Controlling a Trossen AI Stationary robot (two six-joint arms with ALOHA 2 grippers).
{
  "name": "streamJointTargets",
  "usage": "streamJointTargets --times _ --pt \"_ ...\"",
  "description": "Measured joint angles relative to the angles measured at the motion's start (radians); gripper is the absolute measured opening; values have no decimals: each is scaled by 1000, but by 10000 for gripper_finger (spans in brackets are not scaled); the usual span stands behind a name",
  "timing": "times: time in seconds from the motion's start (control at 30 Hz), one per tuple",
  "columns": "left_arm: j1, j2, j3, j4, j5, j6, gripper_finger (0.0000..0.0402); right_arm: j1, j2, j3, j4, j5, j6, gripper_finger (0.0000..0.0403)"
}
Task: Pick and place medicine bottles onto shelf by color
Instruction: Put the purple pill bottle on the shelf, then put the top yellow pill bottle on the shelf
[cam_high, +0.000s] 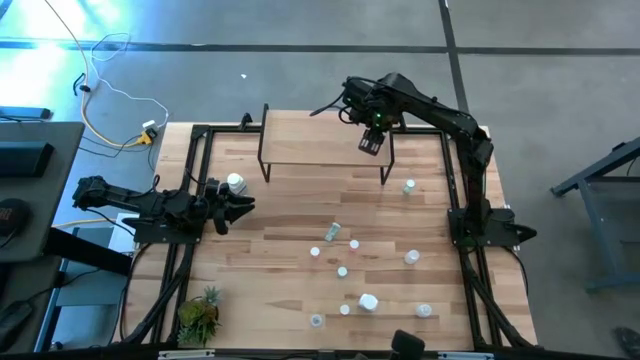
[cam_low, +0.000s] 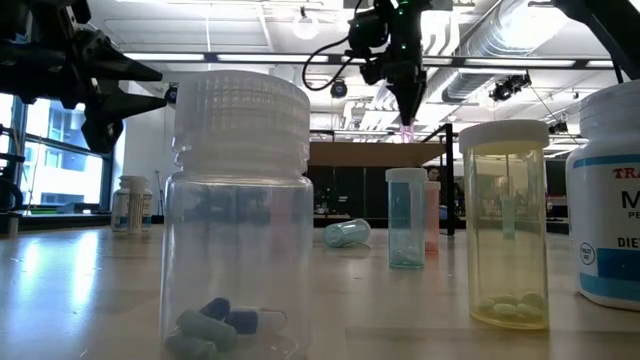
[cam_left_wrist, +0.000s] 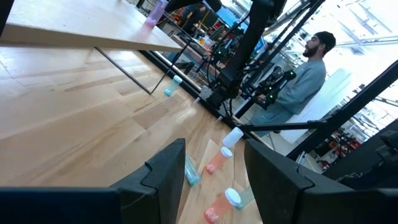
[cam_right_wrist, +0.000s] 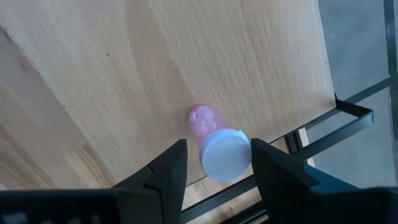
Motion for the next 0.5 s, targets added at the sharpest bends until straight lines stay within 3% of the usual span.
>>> streamJointTargets --times 0.5 --pt "0 0 0 2 -17 -39 213 -23 0 150 22 -15 36 168"
